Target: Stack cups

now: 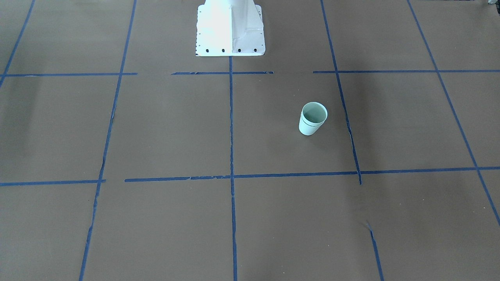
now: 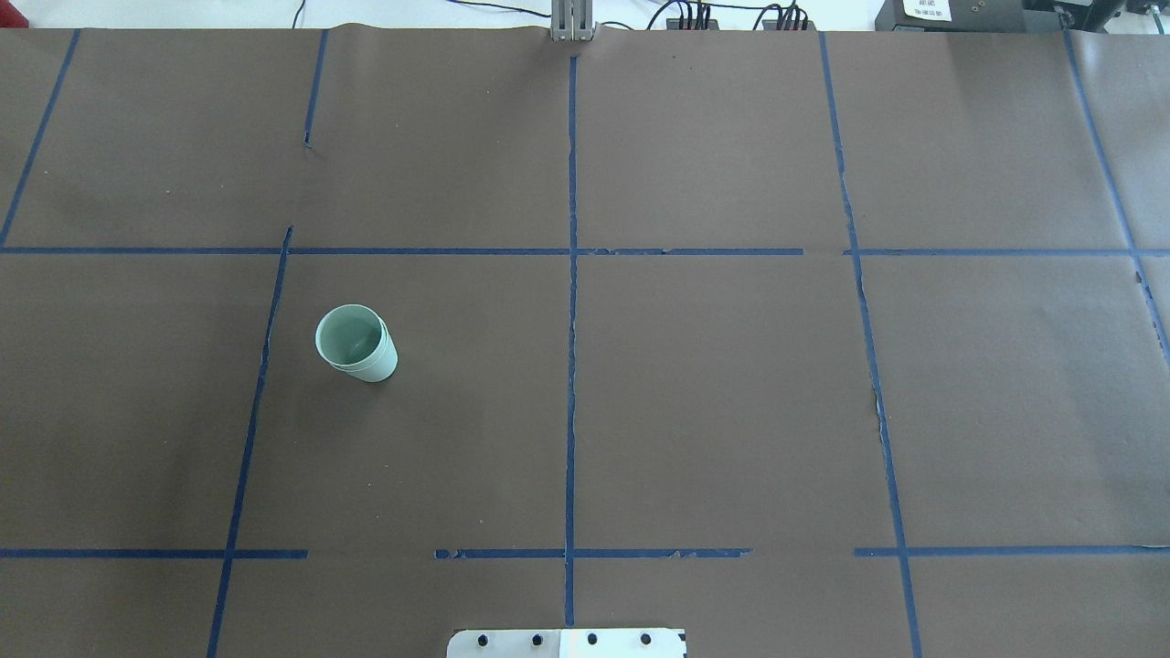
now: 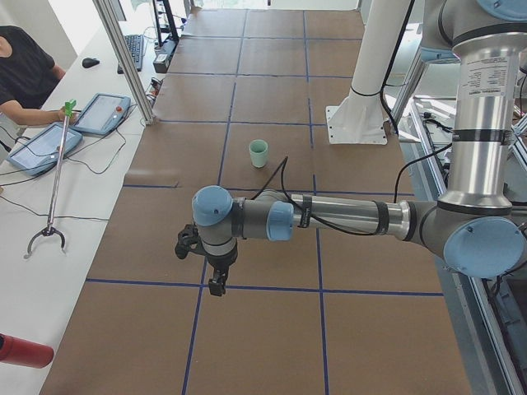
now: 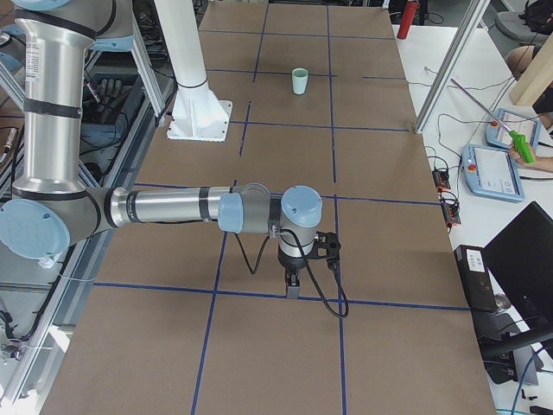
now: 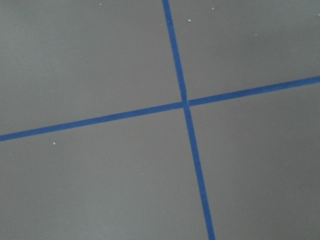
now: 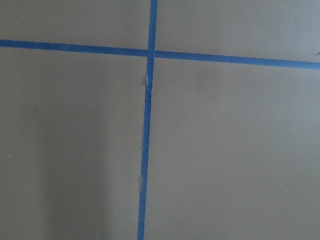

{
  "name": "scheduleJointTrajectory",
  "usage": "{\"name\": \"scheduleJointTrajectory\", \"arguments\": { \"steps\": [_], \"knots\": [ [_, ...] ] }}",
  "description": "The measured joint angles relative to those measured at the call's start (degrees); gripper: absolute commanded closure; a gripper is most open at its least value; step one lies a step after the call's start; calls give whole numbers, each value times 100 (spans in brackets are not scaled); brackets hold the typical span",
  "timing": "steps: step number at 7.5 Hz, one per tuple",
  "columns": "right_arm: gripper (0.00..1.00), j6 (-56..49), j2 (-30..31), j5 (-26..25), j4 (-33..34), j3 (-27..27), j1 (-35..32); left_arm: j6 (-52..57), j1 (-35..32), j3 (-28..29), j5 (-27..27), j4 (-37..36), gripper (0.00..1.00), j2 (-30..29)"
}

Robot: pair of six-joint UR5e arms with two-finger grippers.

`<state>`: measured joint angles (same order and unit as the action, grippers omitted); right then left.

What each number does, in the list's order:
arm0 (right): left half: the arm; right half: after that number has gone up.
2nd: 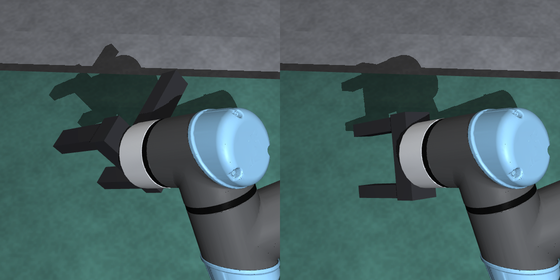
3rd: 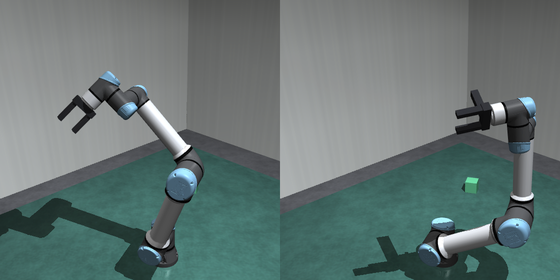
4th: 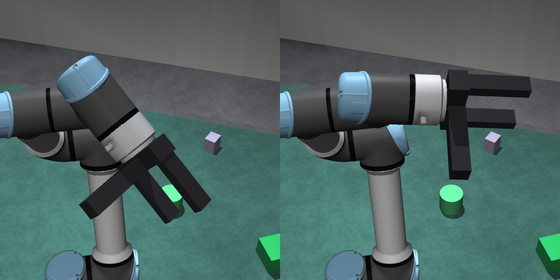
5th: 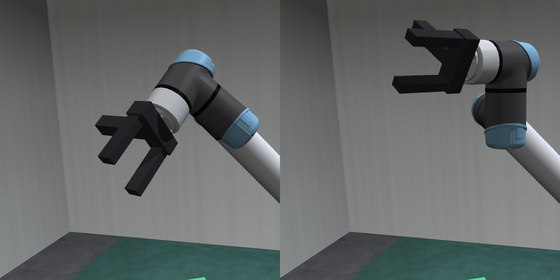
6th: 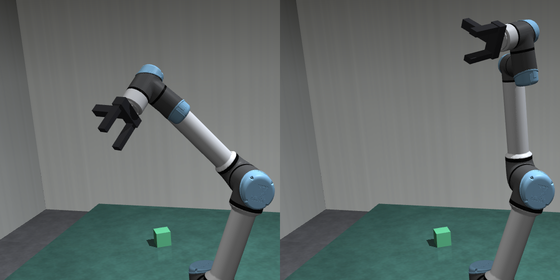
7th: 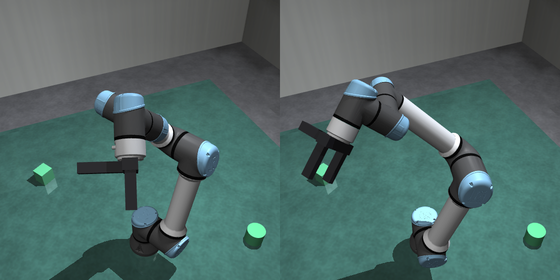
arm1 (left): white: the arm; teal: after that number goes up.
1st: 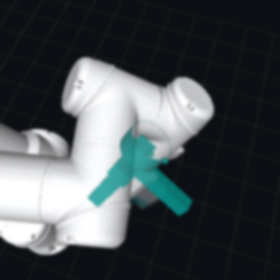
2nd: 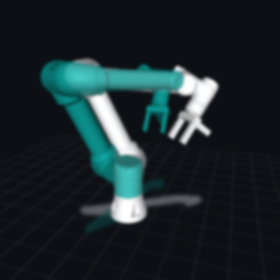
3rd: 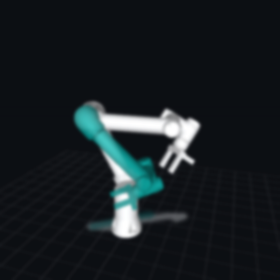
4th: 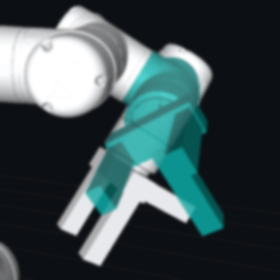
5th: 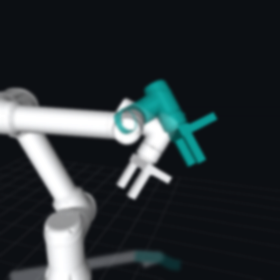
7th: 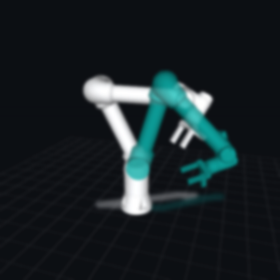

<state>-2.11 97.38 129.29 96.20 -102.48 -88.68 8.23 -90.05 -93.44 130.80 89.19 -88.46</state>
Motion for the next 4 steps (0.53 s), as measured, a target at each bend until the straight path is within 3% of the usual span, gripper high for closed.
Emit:
{"name": "scheduleJointTrajectory", "arguments": {
  "steps": [4],
  "knots": [
    [0,2,0,0,-1,0,0,-1,-72,35,284,9,0,92]
  ]
}}
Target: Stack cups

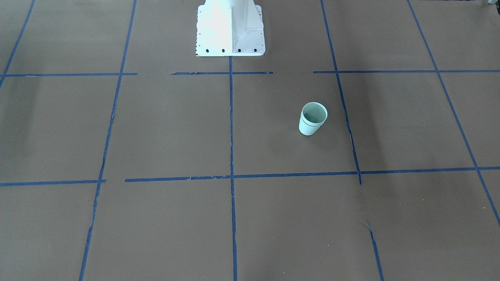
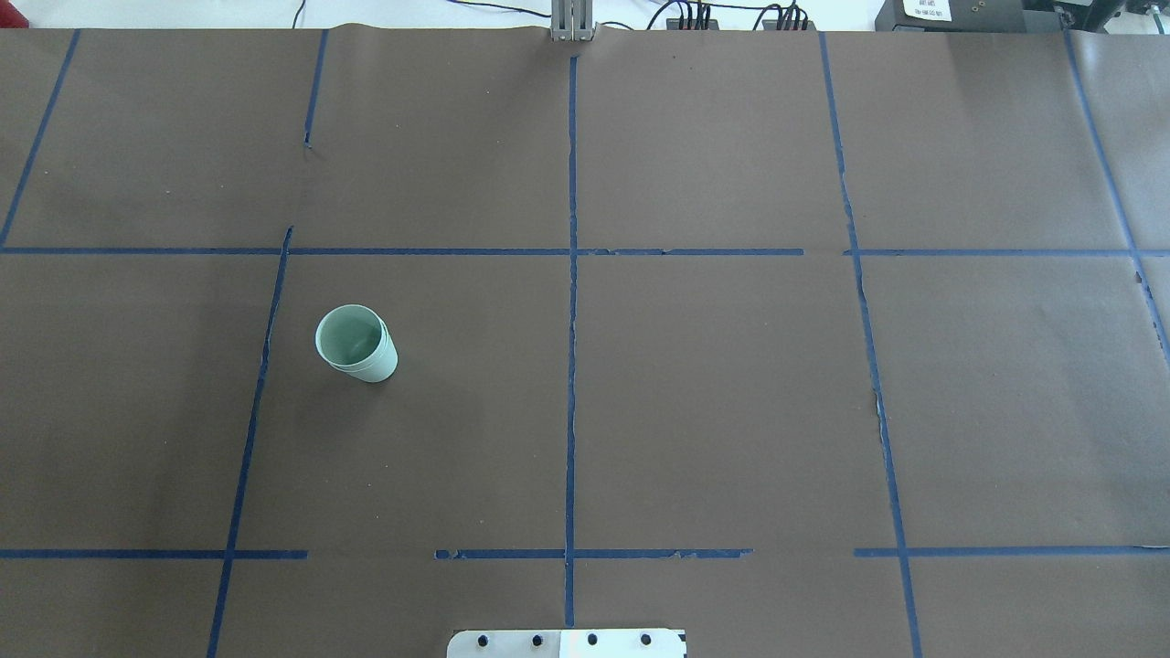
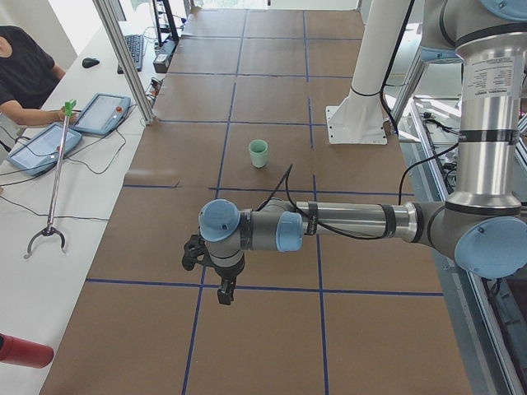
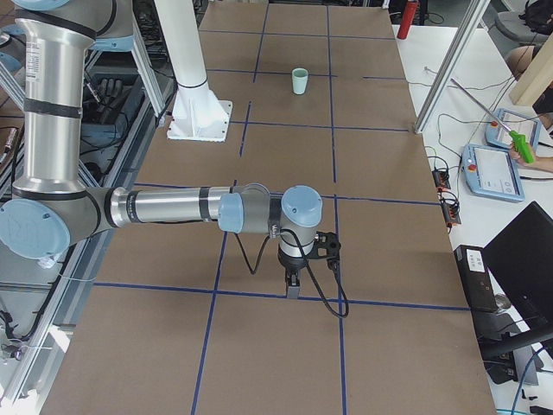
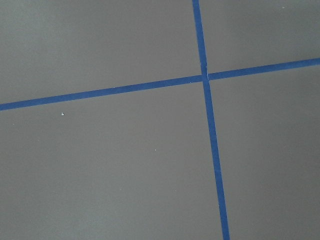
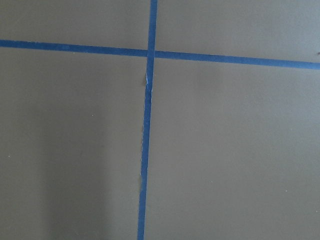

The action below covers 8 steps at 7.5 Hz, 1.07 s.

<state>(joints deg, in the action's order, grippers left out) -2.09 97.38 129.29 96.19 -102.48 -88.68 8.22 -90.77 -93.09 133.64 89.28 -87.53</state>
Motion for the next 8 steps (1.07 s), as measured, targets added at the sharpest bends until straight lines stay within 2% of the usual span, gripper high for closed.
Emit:
{"name": "scheduleJointTrajectory", "arguments": {
  "steps": [8],
  "knots": [
    [0,-2,0,0,-4,0,0,-5,7,13,136,2,0,-9]
  ]
}}
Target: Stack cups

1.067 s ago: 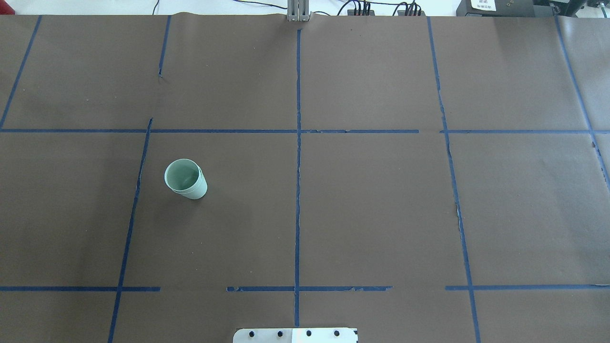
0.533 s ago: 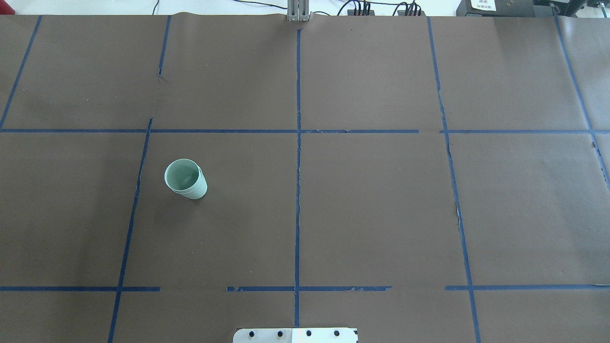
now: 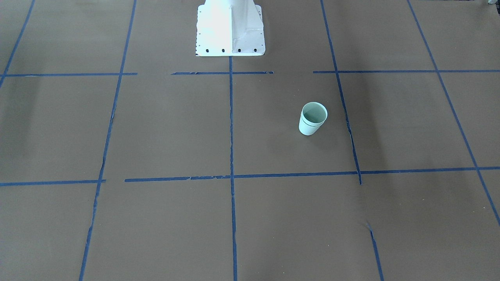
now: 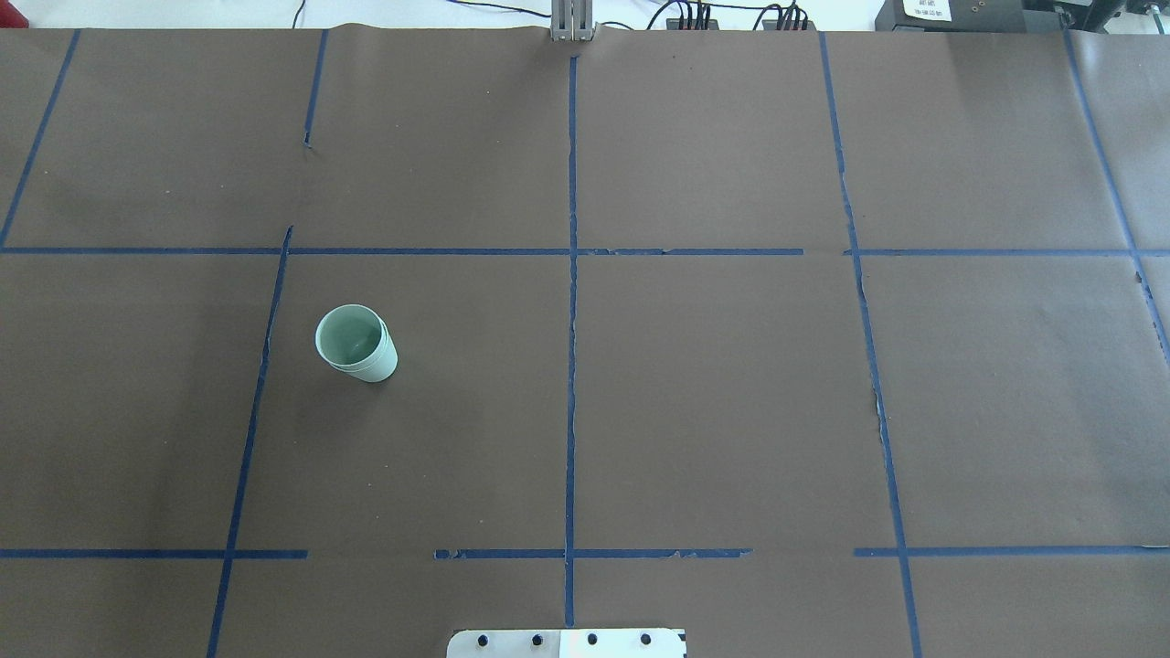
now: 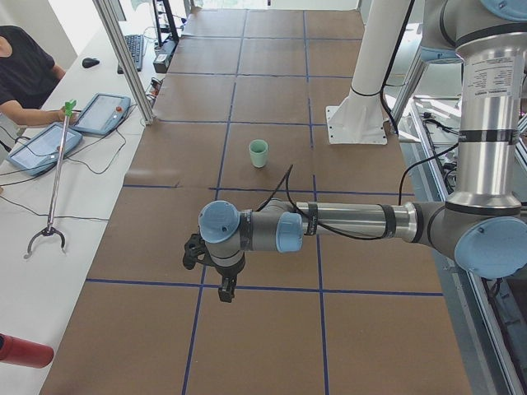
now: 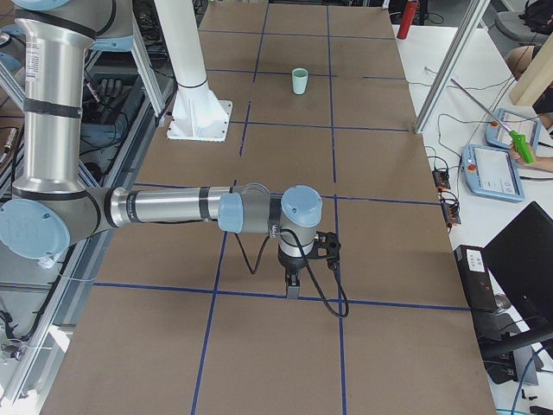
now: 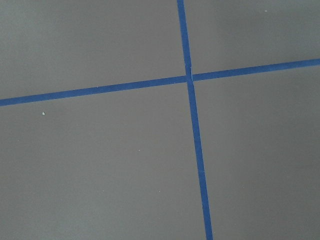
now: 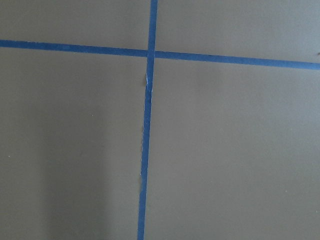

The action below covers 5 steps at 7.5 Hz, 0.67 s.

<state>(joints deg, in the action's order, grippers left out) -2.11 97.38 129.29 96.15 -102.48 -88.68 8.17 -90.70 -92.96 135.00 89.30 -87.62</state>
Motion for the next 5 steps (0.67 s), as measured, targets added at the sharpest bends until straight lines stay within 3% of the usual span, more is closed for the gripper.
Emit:
{"name": "scheduleJointTrajectory", "arguments": {
  "steps": [5],
  "knots": [
    [0,0,0,0,7,0,0,0,-8,-42,2,1,0,-3]
  ]
}}
